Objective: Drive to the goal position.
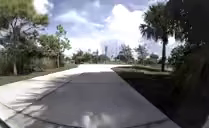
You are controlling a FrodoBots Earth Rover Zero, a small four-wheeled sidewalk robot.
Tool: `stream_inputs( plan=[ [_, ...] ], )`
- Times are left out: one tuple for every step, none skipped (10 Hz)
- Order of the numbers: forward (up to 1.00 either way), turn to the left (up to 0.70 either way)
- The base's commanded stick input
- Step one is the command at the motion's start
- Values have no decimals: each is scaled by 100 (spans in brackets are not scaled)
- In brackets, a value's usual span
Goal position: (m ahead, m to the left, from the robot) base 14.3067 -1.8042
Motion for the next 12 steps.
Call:
stream_inputs(
  plan=[
    [85,0],
    [85,0],
    [85,0],
    [85,0],
    [85,0],
    [85,0],
    [85,0],
    [85,0],
    [85,0],
    [85,0],
    [85,0],
    [85,0]
  ],
)
